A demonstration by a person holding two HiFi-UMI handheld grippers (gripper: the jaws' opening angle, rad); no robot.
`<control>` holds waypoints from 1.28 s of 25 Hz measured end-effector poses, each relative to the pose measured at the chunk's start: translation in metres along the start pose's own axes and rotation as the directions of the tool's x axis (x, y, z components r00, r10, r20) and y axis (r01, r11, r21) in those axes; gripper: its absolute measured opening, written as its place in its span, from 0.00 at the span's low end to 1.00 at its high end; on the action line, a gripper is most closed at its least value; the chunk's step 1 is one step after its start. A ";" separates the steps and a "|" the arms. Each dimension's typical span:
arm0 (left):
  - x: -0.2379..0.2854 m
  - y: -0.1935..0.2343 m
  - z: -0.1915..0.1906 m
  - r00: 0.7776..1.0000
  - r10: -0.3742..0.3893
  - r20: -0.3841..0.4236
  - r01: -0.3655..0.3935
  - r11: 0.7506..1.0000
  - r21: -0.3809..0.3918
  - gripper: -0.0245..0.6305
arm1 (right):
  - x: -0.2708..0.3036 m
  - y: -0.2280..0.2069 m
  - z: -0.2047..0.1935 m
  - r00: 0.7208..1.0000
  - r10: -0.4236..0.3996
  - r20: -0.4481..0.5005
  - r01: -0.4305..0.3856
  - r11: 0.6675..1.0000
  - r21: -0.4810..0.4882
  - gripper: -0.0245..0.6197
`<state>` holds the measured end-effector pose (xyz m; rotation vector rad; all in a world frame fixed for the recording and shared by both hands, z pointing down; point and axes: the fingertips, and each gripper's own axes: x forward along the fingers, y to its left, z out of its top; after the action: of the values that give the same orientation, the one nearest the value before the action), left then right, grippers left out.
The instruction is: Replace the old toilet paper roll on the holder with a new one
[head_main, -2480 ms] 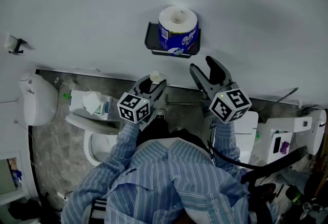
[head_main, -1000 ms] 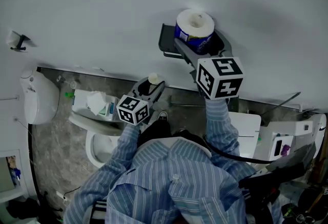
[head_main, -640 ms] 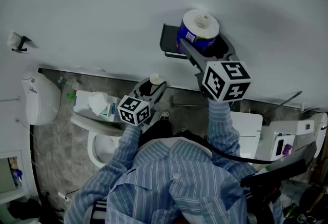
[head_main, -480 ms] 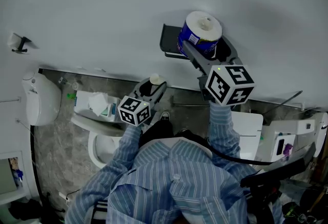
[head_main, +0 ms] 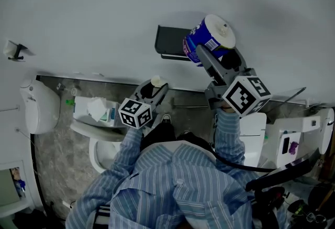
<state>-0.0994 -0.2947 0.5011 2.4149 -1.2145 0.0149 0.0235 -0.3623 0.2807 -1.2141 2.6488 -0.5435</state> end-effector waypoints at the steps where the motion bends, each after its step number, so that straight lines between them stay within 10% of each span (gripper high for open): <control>1: 0.002 -0.002 0.000 1.000 -0.006 -0.002 0.006 1.000 0.002 0.32 | -0.004 -0.002 0.003 1.000 0.006 0.017 -0.006 1.000 0.020 0.72; 9: 0.015 -0.032 -0.003 0.998 -0.051 -0.022 0.051 0.998 0.026 0.32 | -0.052 -0.026 0.023 0.989 0.023 0.146 -0.052 0.979 0.198 0.72; 32: 0.036 -0.037 -0.001 0.992 -0.103 -0.066 0.105 0.994 0.032 0.32 | -0.084 -0.109 -0.046 0.985 -0.144 0.096 0.087 0.891 0.445 0.72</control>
<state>-0.0492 -0.3025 0.4950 2.4857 -1.0672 0.0828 0.1399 -0.3520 0.3665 -1.2160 2.1884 -0.9864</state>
